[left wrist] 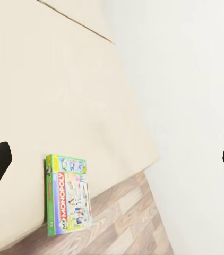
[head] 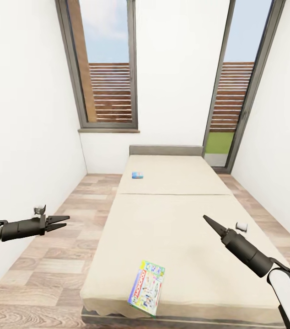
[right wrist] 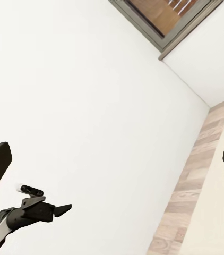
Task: Put all the toys in the child's room - the three board games (two on the bed and one on the table), the two jigsaw puzzles on the table, and the tennis ball on the table - inside the toy box on the table in the child's room.
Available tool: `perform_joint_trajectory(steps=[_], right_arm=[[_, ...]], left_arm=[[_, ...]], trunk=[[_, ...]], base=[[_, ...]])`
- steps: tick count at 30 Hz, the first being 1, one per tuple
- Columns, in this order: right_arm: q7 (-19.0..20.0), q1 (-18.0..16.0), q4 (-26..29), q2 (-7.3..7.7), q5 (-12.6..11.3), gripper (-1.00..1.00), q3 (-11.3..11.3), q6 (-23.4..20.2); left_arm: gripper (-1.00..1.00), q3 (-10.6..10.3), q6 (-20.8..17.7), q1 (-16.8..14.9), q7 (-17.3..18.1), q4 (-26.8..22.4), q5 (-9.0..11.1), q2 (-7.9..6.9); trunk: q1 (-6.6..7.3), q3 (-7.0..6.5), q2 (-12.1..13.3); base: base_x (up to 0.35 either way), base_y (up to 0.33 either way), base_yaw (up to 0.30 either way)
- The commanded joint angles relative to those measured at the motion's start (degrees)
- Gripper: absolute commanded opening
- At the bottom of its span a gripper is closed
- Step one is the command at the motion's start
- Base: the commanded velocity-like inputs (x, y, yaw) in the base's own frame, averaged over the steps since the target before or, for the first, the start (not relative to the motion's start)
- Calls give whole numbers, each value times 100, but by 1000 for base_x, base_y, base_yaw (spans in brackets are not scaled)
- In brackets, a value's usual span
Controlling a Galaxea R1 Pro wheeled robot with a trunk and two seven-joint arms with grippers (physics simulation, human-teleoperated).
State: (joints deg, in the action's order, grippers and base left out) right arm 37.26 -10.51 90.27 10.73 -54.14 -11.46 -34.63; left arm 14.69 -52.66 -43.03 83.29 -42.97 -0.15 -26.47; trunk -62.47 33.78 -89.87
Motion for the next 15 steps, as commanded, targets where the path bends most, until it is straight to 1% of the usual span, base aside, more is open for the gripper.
perform_joint_trajectory(steps=[1, 9, 15], right_arm=[[3, -4, 0, 0, -35, 100, -5, -41], [16, -4, 0, 7, -35, 100, -5, -36], [-2, -4, -8, 8, -35, 100, -12, -38]], left_arm=[[100, 1, -60, -3, 21, -1, -3, 2], [100, 2, -57, -3, 20, -1, -10, 40], [100, 6, -44, -3, 20, -1, -7, 49]], trunk=[[1, -4, -3], [1, -35, -3], [1, -38, -3]], base=[[-62, -107, 0], [-115, -164, 0], [-27, -49, 0]])
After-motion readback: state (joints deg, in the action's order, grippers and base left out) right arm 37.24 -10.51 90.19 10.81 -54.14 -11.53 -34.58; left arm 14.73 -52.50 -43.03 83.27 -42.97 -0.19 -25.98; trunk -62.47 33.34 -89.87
